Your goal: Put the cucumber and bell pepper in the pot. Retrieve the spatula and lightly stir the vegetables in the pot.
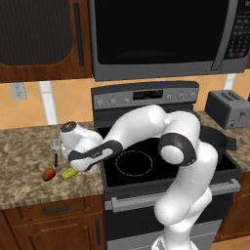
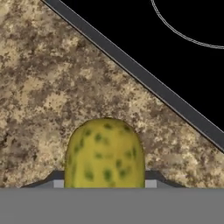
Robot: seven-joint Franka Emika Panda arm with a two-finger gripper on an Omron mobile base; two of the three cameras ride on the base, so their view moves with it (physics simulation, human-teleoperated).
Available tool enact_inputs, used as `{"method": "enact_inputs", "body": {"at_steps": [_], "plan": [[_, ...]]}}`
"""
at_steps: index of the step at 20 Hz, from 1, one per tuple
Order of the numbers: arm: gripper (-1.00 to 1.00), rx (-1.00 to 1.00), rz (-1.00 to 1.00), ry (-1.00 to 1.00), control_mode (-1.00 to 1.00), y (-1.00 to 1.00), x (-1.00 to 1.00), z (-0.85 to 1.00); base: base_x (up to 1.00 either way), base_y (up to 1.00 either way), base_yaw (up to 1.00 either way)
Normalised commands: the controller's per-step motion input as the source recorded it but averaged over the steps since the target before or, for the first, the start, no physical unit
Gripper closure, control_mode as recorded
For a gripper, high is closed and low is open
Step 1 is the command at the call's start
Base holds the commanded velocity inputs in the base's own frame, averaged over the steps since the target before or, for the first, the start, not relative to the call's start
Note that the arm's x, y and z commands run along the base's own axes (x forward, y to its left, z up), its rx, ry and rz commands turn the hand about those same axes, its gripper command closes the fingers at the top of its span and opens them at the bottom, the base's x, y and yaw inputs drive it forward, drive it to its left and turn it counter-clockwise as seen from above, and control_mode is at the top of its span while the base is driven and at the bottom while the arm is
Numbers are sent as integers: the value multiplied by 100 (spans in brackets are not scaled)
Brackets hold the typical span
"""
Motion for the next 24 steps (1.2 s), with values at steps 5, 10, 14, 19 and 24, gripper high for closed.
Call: {"method": "enact_inputs", "body": {"at_steps": [5, 10, 14, 19, 24], "plan": [[100, 0, -21, -16, -100, -90, -62, 98, 0, 0, 0], [100, 0, -17, -4, -100, -100, -49, 100, 0, 0, 0], [100, 2, -18, 0, -100, -100, -43, 75, 0, 0, 0], [100, 3, -17, 0, -100, -100, -37, 47, 0, 0, 0], [100, 1, -18, 0, -100, -100, -6, 27, 0, 0, 0]]}}
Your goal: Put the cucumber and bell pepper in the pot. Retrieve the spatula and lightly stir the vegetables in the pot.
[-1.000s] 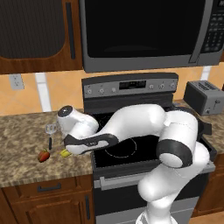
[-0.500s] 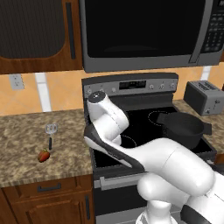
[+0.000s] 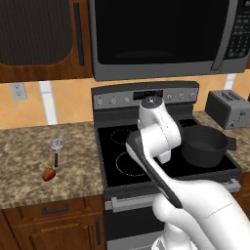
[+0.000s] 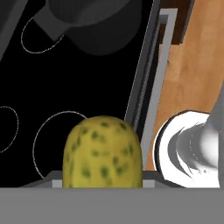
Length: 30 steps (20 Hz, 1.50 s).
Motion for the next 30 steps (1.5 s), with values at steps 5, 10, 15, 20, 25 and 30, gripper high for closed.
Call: {"method": "enact_inputs", "body": {"at_steps": [5, 10, 15, 20, 25, 30], "plan": [[100, 0, -20, 4, -100, -100, 3, 19, 0, 0, 0], [100, 1, -21, 7, -100, -100, 11, 22, 0, 0, 0], [100, 4, -21, 7, -100, -100, 35, 14, 0, 0, 0], [100, 8, -15, 6, -100, -100, 47, 1, 0, 0, 0], [100, 4, -4, 0, -100, -88, 40, -15, 0, 0, 0], [100, 3, 0, 1, -100, -53, 34, -38, 0, 0, 0]]}}
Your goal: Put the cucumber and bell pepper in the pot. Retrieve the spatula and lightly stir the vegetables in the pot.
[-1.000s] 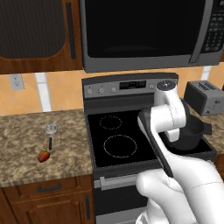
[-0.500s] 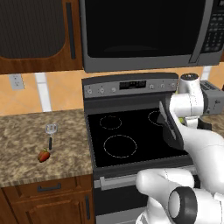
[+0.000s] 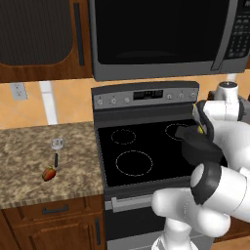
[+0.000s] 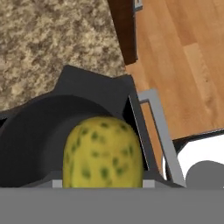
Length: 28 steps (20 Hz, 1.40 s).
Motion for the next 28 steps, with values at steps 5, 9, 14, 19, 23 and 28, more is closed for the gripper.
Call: {"method": "enact_inputs", "body": {"at_steps": [5, 9, 14, 19, 23, 28], "plan": [[100, 3, 0, 3, -100, -10, 22, -50, 0, 0, 0], [100, 2, 0, 3, -100, 0, 27, -47, 0, 0, 0], [100, 0, 0, 0, -100, -1, 7, -32, 0, 0, 0], [100, 0, 0, 0, -100, 0, 0, -30, 0, 0, 0], [-100, 0, 0, 0, -100, 0, 0, -7, 0, 0, 0], [-100, 0, 0, -1, -100, 0, 0, 10, 0, 0, 0]]}}
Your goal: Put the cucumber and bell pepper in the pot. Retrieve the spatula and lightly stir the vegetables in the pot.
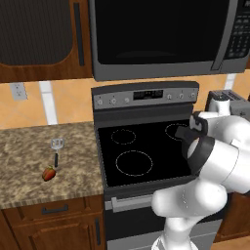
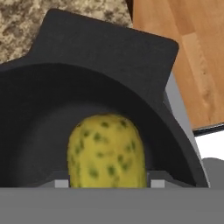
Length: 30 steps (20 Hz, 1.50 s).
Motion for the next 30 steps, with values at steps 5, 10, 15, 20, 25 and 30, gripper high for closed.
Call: {"method": "enact_inputs", "body": {"at_steps": [5, 10, 15, 20, 25, 30], "plan": [[-100, 0, 0, 0, -100, 0, -1, 46, 0, 0, 0], [-100, 0, 0, -4, -100, 10, -45, 79, 0, 0, 0], [-100, 0, 16, 0, -100, 80, -83, 65, 0, 0, 0], [-100, -1, 35, 4, -100, 100, -69, 22, 0, 0, 0], [-100, -1, 45, 10, -100, 100, -46, 0, 0, 0, 0], [-100, 0, 48, 16, -100, 100, -9, 0, 0, 0, 0]]}}
